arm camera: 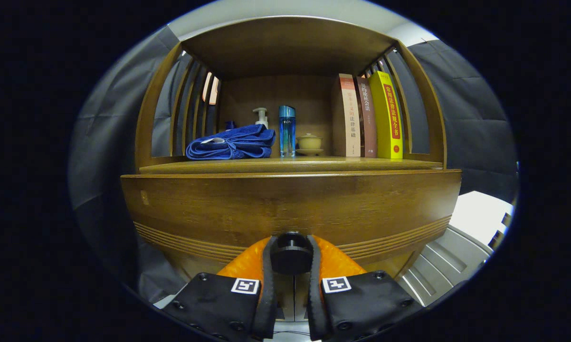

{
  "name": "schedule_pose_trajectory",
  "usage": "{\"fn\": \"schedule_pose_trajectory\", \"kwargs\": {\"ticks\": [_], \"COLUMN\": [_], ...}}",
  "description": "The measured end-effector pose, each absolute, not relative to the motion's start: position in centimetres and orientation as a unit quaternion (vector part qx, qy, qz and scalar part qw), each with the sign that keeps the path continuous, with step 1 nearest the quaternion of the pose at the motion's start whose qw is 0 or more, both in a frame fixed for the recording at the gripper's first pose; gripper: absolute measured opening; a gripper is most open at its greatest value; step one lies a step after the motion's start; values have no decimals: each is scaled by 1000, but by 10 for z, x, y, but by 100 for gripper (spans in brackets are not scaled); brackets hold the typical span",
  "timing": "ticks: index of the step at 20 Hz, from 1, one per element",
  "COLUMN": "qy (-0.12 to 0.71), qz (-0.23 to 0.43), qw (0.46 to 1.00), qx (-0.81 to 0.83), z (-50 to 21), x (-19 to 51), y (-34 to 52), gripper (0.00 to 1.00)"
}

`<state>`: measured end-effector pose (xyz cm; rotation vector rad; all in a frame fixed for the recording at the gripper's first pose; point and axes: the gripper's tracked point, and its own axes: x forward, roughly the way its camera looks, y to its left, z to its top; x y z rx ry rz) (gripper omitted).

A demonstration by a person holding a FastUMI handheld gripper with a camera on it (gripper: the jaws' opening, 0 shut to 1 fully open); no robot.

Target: Pull open the drawer, take out the items inside it, and place them on the countertop above the cabinet.

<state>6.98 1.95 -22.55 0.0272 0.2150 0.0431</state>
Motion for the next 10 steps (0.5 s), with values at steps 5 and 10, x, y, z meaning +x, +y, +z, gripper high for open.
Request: {"fn": "schedule_pose_trajectory", "kwargs": {"ticks": [5,10], "qy": [117,119], "qz": [20,23], "qw": [993,993], "qx": [15,12], "z": [-221,-217], "x": [44,26], "y": [19,17], "gripper": [35,35]}}
